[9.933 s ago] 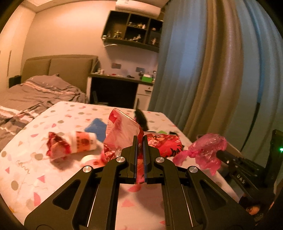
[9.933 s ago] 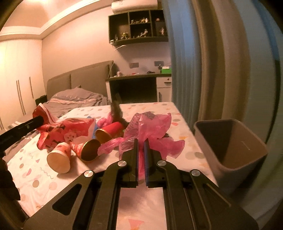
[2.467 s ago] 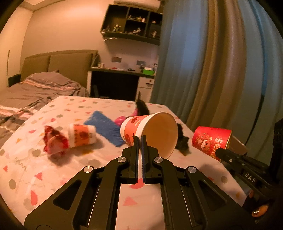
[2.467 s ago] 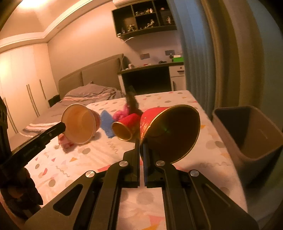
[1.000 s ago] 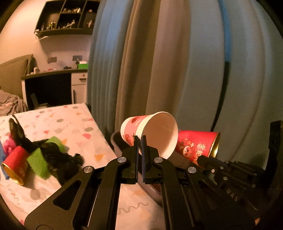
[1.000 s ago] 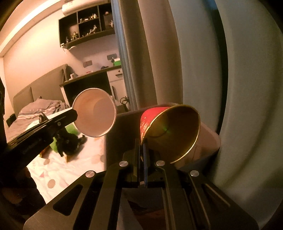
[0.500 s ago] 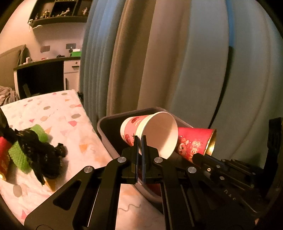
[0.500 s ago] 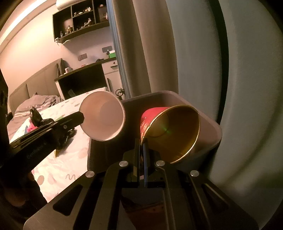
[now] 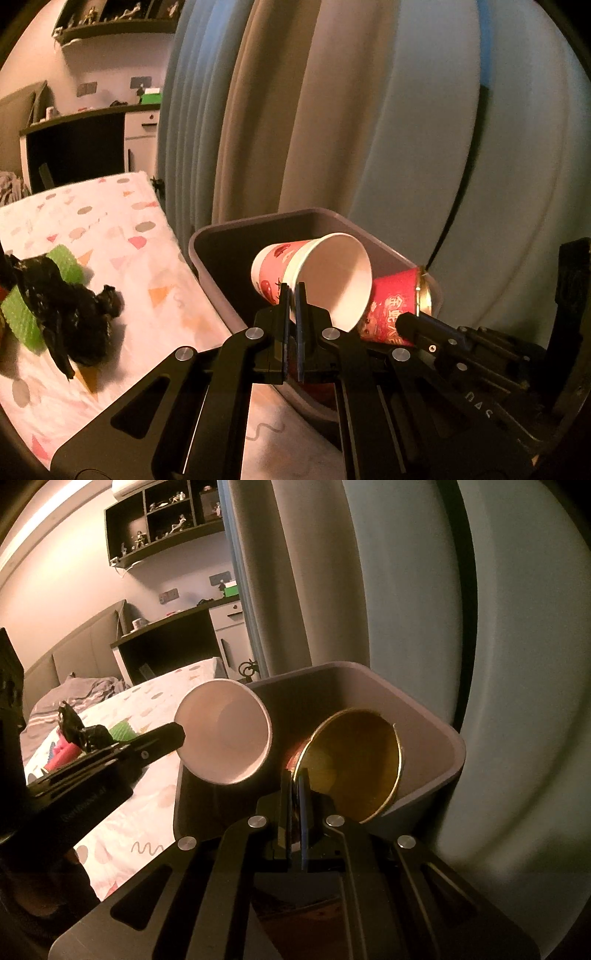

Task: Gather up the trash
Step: 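Carry both cups over the grey bin and open both grippers, then move both open grippers back toward the remaining trash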

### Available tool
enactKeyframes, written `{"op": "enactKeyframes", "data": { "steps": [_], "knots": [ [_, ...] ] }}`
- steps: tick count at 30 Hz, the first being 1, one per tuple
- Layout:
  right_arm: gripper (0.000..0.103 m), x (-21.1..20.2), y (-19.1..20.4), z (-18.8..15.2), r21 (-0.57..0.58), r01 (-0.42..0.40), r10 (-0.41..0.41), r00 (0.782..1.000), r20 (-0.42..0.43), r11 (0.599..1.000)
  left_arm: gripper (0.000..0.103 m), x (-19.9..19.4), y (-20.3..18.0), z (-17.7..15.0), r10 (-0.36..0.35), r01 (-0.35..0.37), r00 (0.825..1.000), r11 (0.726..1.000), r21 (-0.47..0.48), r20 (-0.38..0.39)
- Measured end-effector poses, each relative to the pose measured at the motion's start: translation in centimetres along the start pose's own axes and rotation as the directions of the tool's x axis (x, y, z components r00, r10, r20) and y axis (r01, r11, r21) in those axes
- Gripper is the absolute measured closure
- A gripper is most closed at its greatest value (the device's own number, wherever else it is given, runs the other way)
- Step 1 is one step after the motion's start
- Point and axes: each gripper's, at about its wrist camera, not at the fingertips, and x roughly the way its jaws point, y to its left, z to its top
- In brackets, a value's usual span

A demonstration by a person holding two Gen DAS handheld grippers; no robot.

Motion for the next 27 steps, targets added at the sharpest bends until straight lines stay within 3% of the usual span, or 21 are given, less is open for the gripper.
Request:
{"op": "enactKeyframes", "data": {
  "steps": [6, 8, 10, 11, 13, 15, 17, 19, 27],
  "knots": [
    [0.099, -0.1, -0.2, 0.1, 0.006, 0.003, -0.003, 1.0, 0.007, 1.0, 0.098, 0.1, 0.1, 0.0, -0.004, 0.004, 1.0, 1.0, -0.01, -0.008],
    [0.099, -0.2, -0.3, 0.2, 0.012, 0.002, -0.003, 1.0, 0.007, 1.0, 0.084, 0.0, 0.4, 0.0, 0.014, -0.014, 1.0, 1.0, -0.018, -0.009],
    [0.096, -0.5, -0.3, 0.3, 0.016, -0.001, 0.0, 1.0, 0.015, 1.0, 0.055, -0.3, 0.6, 0.1, 0.025, -0.025, 1.0, 0.999, -0.029, -0.005],
    [0.096, -0.7, -0.3, 0.3, 0.016, 0.001, -0.001, 1.0, 0.023, 1.0, 0.05, -0.7, 0.8, 0.1, 0.028, -0.028, 1.0, 0.999, -0.037, 0.007],
    [0.096, -1.2, -0.2, 0.4, 0.016, 0.009, -0.009, 0.999, 0.036, 1.0, 0.03, -1.4, 1.0, 0.2, 0.05, -0.049, 0.998, 0.998, -0.041, 0.027],
    [0.095, -1.6, -0.2, 0.5, 0.021, 0.008, -0.009, 0.999, 0.048, 1.0, 0.021, -2.4, 1.3, 0.1, 0.09, -0.088, 0.995, 0.995, -0.044, 0.041],
    [0.089, -2.5, -0.3, 0.5, 0.025, 0.014, -0.015, 0.997, 0.07, 1.0, 0.018, -3.4, 1.7, -0.1, 0.13, -0.128, 0.99, 0.991, -0.043, 0.047],
    [0.061, -3.6, -0.2, 0.4, 0.031, 0.022, -0.025, 0.994, 0.104, 0.999, 0.014, -4.6, 2.2, -0.3, 0.173, -0.171, 0.984, 0.984, -0.045, 0.05],
    [0.027, -7.4, 1.3, -0.9, 0.059, 0.035, -0.046, 0.981, 0.187, 0.998, 0.01, -10.1, 4.8, -2.0, 0.303, -0.297, 0.95, 0.951, -0.089, 0.07]
  ]
}}
